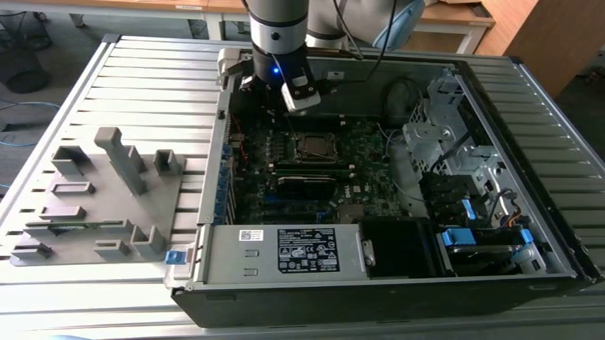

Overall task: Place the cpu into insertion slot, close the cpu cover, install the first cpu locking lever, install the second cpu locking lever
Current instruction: 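Install the first cpu locking lever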

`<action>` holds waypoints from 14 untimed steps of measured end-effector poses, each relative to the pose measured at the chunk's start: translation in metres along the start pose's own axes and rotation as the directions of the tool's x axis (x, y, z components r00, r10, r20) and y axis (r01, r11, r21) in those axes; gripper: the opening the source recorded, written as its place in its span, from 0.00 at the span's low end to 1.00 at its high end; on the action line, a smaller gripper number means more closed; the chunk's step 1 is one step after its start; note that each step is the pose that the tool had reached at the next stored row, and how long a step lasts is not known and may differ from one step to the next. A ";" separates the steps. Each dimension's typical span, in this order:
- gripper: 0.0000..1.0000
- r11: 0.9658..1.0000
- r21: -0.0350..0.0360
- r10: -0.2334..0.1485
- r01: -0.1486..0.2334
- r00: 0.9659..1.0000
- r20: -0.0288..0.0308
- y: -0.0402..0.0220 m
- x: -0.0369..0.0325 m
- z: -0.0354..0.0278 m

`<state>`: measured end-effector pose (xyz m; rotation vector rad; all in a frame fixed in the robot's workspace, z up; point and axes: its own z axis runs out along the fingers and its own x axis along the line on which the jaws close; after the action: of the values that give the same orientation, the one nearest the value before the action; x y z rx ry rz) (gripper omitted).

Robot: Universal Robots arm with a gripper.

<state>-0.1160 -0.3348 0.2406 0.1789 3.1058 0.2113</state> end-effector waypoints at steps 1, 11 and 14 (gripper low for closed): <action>0.11 1.000 -0.001 0.000 0.000 1.000 0.000 0.0000 0.0000 0.0001; 0.11 0.999 -0.034 0.001 -0.001 1.000 0.000 -0.0002 0.0012 0.0002; 0.11 0.999 -0.034 0.000 0.000 1.000 0.003 -0.0004 0.0035 0.0002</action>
<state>-0.1195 -0.3347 0.2403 0.1784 3.0971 0.2633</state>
